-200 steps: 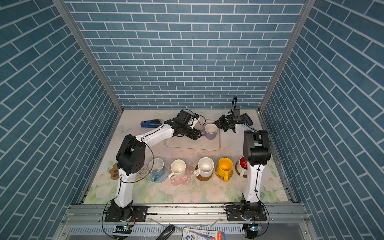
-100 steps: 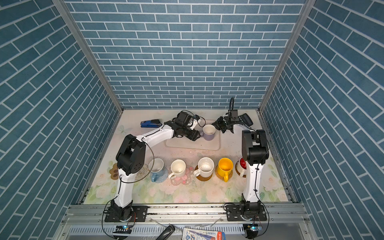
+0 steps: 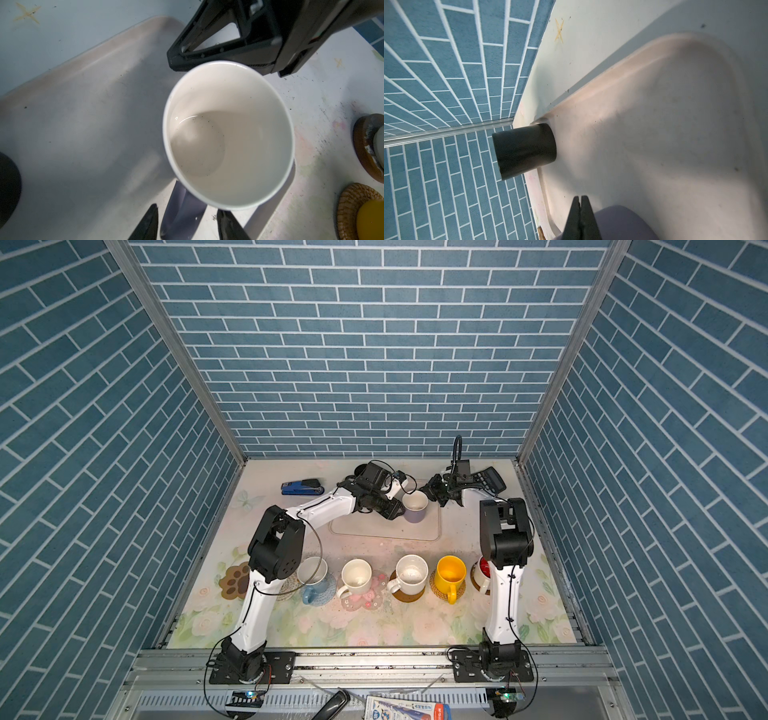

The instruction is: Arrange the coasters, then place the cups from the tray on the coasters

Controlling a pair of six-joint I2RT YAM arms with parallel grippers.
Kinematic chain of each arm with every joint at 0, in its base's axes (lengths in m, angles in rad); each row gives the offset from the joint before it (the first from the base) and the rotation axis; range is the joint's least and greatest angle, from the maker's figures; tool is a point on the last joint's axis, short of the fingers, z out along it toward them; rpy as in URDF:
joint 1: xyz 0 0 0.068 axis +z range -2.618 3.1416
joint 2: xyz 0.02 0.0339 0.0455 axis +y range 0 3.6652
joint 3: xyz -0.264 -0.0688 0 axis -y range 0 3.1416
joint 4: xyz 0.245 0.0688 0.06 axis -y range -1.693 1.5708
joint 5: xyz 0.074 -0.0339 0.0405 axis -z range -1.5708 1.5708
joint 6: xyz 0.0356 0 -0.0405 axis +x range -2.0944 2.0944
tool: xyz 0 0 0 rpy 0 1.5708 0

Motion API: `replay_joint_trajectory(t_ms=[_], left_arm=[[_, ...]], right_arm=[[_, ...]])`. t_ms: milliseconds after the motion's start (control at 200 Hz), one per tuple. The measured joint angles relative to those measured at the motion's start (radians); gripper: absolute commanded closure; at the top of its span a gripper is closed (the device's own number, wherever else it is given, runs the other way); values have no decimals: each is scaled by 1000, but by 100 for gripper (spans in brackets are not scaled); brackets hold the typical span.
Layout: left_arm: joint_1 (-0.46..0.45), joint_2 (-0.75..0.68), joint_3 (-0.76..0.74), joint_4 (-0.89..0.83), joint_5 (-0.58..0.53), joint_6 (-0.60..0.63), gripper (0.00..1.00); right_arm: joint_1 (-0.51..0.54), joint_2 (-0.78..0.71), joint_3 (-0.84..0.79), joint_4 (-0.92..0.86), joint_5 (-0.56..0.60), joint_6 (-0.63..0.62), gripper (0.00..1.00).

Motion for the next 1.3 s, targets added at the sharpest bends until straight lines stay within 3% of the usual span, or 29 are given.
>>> replay_joint_trajectory(t_ms=[400,595,730,835,1300], left_arm=[[0,0,1,-4,40,3,87],[0,0,1,-3,30,-2,100],[0,0,1,-6,22,-4,100],[-1,-9,-7,-5,3,-8,100],[2,-179,-84,-68,-201,-80,100]], right_arm=[[0,0,18,-1,7,0,100],[3,0,18,-1,7,4,75],[3,0,19,-8,9,-7,56],[0,-3,20,-28,11,-27,48],[-16,-149,14,-138,27,-119,41]])
